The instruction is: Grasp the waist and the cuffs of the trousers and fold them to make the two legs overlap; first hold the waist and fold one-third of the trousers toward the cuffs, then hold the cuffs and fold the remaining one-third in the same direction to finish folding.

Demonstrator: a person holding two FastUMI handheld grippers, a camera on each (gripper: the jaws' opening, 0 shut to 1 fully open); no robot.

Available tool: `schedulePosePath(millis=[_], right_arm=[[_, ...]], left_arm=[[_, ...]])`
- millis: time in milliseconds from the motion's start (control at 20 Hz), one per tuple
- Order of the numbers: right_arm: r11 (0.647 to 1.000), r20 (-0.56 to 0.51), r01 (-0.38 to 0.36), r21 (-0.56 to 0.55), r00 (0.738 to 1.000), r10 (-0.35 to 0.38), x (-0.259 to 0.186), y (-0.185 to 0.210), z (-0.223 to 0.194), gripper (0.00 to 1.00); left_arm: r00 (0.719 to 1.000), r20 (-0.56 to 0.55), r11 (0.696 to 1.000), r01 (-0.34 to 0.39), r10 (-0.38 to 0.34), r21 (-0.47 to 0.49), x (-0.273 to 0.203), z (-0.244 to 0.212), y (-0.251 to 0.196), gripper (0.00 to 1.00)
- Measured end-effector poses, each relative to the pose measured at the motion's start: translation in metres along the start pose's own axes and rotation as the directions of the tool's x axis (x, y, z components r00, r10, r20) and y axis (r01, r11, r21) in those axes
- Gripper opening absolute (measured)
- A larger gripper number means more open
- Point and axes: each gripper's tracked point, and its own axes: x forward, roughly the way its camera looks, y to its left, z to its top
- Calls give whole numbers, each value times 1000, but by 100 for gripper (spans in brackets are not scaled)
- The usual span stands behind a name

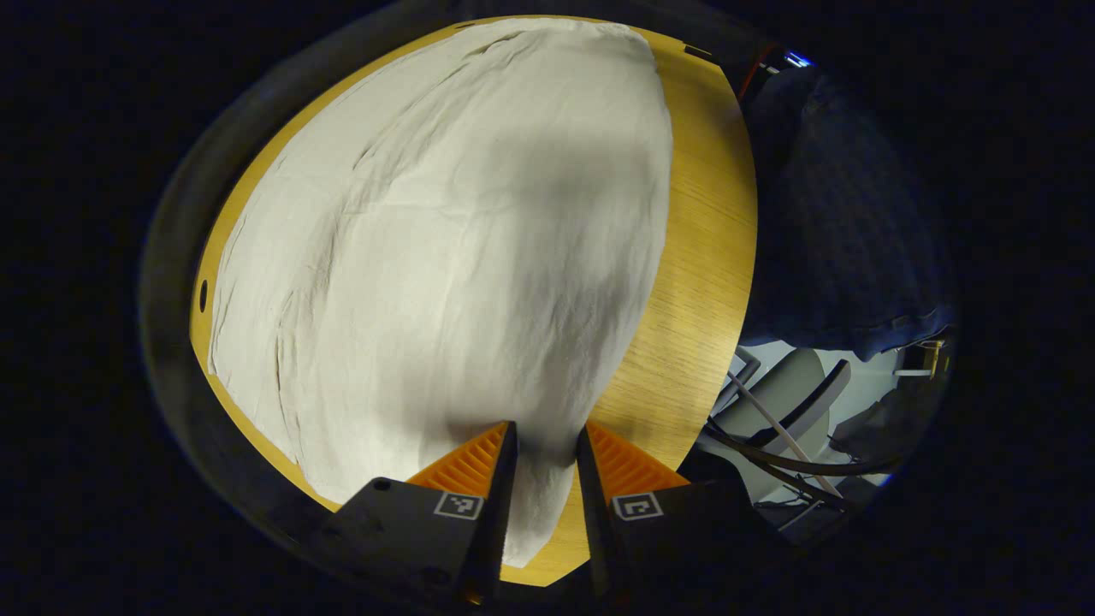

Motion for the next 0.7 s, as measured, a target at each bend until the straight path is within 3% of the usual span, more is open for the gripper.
schedulePosePath(millis=[150,250,500,600,700], right_arm=[[998,-16,-49,-34,999,48,1,4,-8,98],[993,-38,-94,-66,995,92,2,9,-15,97],[943,-148,-271,-191,958,245,5,17,-55,98],[900,-227,-350,-259,928,296,4,18,-76,98],[833,-324,-446,-326,881,345,1,21,-103,96]], left_arm=[[999,-39,999,10,-9,33,2,0,9,11],[998,-58,998,36,-33,51,1,0,10,0],[997,-72,997,43,-39,65,3,0,10,0],[997,-74,997,40,-35,62,3,1,11,0],[996,-80,998,31,-26,56,3,3,9,0]])
